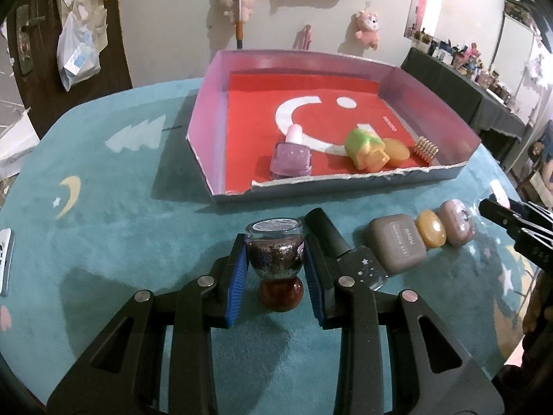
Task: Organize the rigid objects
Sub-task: 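Carry the jar and glass cup over the pink box and lower them inside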
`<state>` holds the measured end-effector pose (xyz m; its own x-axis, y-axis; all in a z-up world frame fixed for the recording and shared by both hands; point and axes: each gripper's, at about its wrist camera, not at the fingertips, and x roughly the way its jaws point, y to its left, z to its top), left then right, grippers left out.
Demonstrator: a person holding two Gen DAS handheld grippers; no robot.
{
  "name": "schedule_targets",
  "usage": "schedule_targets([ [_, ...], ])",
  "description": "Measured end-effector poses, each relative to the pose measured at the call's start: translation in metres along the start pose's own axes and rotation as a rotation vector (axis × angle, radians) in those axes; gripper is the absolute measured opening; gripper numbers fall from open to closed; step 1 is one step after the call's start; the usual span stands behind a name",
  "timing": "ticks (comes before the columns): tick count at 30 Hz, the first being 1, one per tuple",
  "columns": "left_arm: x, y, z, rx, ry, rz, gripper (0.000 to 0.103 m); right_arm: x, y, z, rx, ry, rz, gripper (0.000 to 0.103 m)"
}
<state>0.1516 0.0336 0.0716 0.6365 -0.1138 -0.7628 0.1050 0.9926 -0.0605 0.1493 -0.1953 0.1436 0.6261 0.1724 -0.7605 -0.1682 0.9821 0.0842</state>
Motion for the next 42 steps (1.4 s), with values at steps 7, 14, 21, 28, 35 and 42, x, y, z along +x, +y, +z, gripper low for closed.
schedule_targets([
  [7,-0.017,0.0,0.003,0.021,-0.034,0.002,0.029,-0.003,0.004,0.004,0.002,-0.017,0.007,0.043],
  [14,-0.028,-0.007,0.02,0.058,-0.068,-0.03,0.029,-0.011,0.007,0.016,-0.02,-0.053,0.02,0.043],
  [21,-0.028,-0.022,0.076,0.125,-0.101,-0.112,0.029,-0.008,0.02,0.066,-0.099,-0.114,0.074,0.043],
  [28,0.016,-0.042,0.128,0.184,0.003,-0.172,0.029,0.045,0.025,0.115,-0.118,-0.02,0.155,0.043],
  [35,0.068,-0.053,0.147,0.226,0.133,-0.154,0.029,0.09,0.031,0.126,-0.148,0.082,0.147,0.043],
  [42,0.107,-0.062,0.153,0.261,0.247,-0.129,0.029,0.108,0.027,0.127,-0.152,0.144,0.141,0.043],
])
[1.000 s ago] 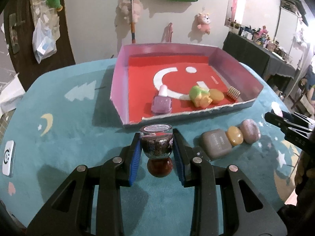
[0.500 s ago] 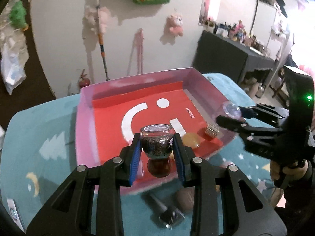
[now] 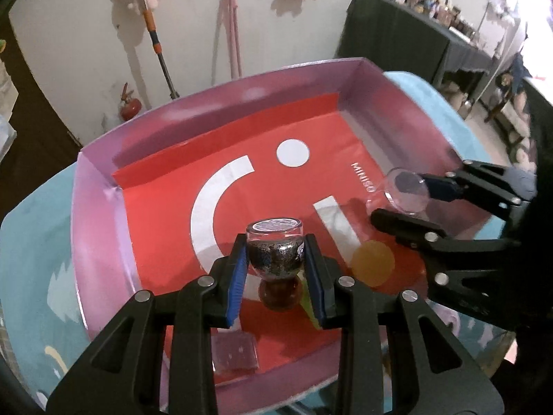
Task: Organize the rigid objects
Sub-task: 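Carry the jar and glass cup over the pink box and lower them inside, then open both tools to release the jar and glass cup in the box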
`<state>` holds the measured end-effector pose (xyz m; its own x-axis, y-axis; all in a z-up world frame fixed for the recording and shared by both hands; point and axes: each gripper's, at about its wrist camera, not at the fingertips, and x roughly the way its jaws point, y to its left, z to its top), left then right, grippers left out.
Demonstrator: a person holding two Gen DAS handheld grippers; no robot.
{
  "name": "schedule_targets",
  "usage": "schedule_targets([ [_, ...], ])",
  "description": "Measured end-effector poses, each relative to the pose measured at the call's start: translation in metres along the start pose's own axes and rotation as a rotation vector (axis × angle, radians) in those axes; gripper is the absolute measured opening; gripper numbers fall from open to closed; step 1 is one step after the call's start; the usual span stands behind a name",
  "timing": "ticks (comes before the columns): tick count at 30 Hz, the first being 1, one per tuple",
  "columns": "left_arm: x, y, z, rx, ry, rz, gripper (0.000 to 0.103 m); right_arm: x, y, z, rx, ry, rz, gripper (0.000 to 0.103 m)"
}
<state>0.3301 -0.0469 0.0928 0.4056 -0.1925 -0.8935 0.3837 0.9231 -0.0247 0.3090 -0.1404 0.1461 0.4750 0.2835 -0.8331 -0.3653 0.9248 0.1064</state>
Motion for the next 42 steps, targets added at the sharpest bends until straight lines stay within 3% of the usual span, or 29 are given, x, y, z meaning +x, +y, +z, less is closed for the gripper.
schedule_targets([
  [10,0.039,0.006,0.013,-0.01,0.094,0.016,0.029,0.013,-0.001,0.002,-0.009,0.049,-0.018,0.043],
  [19,0.043,0.002,0.013,0.007,0.101,0.02,0.029,0.03,-0.002,0.006,-0.018,0.096,-0.048,0.043],
  [42,0.045,0.006,0.005,0.009,0.071,0.006,0.03,0.035,0.0,0.009,-0.028,0.114,-0.061,0.043],
])
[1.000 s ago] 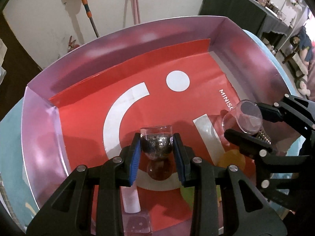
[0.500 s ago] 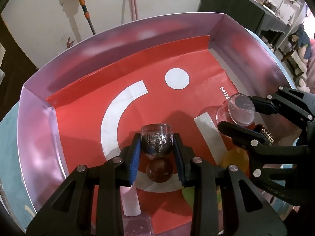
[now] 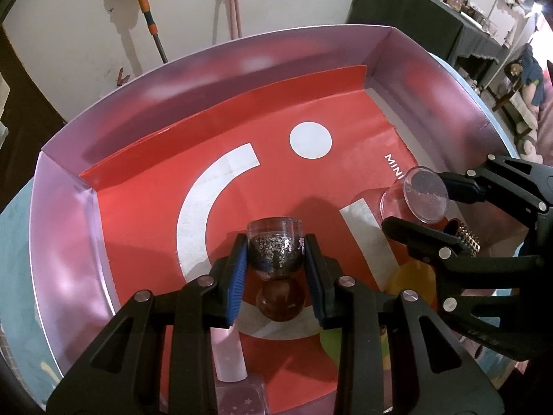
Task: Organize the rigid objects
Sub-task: 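Open both tools to release the jar and glass cup in the box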
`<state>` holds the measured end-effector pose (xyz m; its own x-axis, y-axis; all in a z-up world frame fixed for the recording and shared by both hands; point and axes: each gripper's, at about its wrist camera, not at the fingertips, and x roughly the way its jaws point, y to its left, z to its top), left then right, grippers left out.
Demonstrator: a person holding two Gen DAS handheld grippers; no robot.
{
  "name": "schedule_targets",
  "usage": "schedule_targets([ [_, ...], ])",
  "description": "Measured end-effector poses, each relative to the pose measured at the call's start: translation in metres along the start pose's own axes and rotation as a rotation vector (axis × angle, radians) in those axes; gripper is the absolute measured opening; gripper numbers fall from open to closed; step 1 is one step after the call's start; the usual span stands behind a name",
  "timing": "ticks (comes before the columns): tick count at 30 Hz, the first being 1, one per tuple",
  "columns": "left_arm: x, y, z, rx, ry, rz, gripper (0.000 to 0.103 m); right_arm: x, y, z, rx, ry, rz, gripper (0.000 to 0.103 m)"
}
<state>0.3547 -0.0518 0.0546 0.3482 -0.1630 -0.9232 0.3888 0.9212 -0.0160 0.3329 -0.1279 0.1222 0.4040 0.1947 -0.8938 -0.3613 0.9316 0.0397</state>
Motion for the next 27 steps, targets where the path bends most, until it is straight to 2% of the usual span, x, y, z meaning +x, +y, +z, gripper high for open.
schedule_targets([
  [8,-0.006,-0.003,0.001,-0.001,-0.024,0.002,0.031,0.0,-0.001,-0.002,0.003,-0.002,0.006,0.045],
  [9,-0.007,-0.002,0.001,-0.002,-0.027,0.001,0.035,0.0,0.0,-0.002,0.002,-0.002,0.005,0.046],
  [10,-0.008,-0.002,0.001,-0.003,-0.031,0.002,0.052,0.0,0.0,-0.001,0.001,-0.004,0.004,0.047],
  [11,-0.01,-0.002,0.001,-0.006,-0.041,0.004,0.06,-0.001,-0.001,-0.002,0.001,-0.005,0.005,0.047],
  [12,-0.013,-0.001,0.001,-0.01,-0.062,0.018,0.063,-0.001,0.0,-0.002,0.002,-0.005,0.006,0.047],
  [15,-0.017,0.001,0.003,-0.018,-0.065,-0.006,0.063,-0.003,-0.001,-0.001,0.004,-0.011,0.004,0.049],
  [27,-0.042,0.003,-0.005,-0.04,-0.118,-0.01,0.064,-0.019,0.0,-0.005,0.008,-0.034,-0.001,0.053],
])
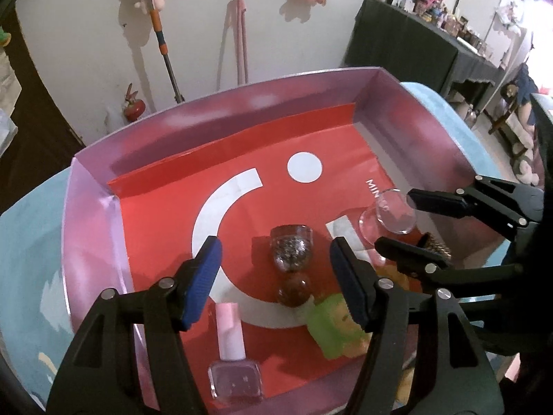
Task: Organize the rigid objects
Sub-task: 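Open both tools to release the jar and glass cup in the box, then lift both tools out of the box back over the table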
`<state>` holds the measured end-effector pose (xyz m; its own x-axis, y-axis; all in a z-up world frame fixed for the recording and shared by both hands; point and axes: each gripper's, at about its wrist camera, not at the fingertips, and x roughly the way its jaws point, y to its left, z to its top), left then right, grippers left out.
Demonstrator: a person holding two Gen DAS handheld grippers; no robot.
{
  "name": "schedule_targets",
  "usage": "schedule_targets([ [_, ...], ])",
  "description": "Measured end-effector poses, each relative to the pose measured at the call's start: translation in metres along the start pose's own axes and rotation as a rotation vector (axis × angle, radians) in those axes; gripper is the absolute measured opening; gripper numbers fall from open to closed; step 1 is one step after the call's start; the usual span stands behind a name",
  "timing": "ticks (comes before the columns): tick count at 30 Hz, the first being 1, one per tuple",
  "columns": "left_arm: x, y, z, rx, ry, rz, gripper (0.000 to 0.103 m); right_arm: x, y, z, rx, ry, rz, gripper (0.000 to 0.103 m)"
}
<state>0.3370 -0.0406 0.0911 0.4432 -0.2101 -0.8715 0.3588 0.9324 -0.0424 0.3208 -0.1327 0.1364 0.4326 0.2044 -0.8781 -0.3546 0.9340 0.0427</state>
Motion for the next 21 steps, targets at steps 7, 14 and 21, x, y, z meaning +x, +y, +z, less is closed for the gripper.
schedule_targets([
  [7,-0.037,-0.007,-0.017,-0.015,-0.082,0.004,0.072,-0.03,0.002,-0.011,0.003,-0.05,-0.006,0.061],
  [14,-0.083,-0.01,-0.054,-0.075,-0.196,-0.01,0.08,-0.079,0.008,-0.035,0.024,-0.15,-0.006,0.072],
  [21,-0.133,-0.014,-0.099,-0.131,-0.342,0.011,0.089,-0.141,0.022,-0.067,0.048,-0.288,0.005,0.085],
])
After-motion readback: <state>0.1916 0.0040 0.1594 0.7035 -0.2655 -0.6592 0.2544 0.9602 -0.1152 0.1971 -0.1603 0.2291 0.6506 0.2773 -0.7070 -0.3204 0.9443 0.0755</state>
